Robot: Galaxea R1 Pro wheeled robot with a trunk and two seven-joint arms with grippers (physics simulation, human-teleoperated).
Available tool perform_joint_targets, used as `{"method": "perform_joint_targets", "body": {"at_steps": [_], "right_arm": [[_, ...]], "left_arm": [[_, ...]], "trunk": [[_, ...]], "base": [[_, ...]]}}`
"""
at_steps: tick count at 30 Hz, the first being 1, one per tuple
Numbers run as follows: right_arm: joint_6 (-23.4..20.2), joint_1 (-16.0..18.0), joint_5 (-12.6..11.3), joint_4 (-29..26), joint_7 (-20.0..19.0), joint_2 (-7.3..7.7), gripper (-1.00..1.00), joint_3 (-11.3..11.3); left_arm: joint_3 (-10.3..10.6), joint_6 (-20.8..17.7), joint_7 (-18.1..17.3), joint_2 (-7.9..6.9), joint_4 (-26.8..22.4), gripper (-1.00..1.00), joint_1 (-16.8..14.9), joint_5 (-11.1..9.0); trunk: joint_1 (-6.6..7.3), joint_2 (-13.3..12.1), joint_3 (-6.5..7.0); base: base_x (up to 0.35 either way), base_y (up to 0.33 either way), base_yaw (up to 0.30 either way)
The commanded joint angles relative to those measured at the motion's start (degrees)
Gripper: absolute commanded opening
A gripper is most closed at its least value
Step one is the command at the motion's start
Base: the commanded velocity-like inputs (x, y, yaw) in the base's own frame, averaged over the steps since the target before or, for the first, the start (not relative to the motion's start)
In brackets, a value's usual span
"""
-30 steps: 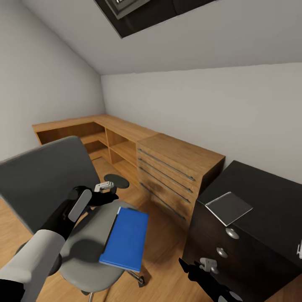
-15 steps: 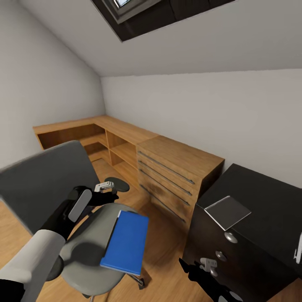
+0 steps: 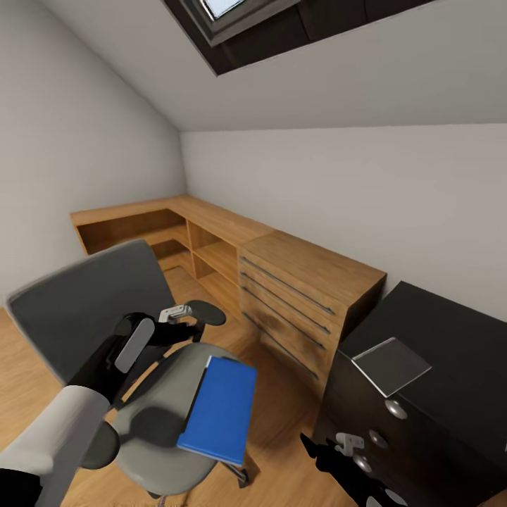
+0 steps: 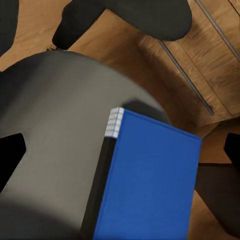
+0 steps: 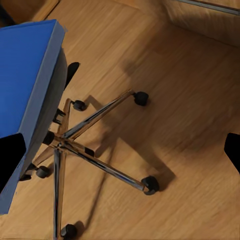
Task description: In the bedroom, organize the workspace by keeping the computer under the desk, ensuring the monitor is on the desk, placing the keyboard on the desk next to the monitor, placing the mouse on the desk next to the keyboard, moving the folder from the swivel chair onto the desk next to the mouse, stacking the notebook on top of the folder with the pen on top of the notebook, and positioning the swivel chair next to the desk.
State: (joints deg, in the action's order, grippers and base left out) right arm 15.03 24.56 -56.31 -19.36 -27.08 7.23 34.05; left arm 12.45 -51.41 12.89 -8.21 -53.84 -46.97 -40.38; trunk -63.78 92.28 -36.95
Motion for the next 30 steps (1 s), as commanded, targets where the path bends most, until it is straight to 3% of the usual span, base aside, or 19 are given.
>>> {"method": "perform_joint_targets", "body": {"at_steps": [1,20,30], "right_arm": [[0.3,0.1,-0.6,0.0,-0.1,0.03,1.00,0.5],[0.3,0.0,-0.6,0.1,-0.5,0.28,1.00,0.2],[0.3,0.0,-0.6,0.7,-0.5,0.13,1.00,0.3]], "left_arm": [[0.2,-0.1,0.6,-0.05,0.0,1.00,0.0,-0.6],[0.3,0.1,0.6,0.11,1.2,1.00,0.0,-0.7],[0.3,0.2,0.6,0.12,1.3,1.00,0.0,-0.7]], "trunk": [[0.00,0.0,-0.06],[0.00,0.0,-0.06],[0.00,0.0,-0.06]], "base": [[0.000,0.000,0.245],[-0.004,0.000,0.049],[-0.237,0.000,0.000]]}}
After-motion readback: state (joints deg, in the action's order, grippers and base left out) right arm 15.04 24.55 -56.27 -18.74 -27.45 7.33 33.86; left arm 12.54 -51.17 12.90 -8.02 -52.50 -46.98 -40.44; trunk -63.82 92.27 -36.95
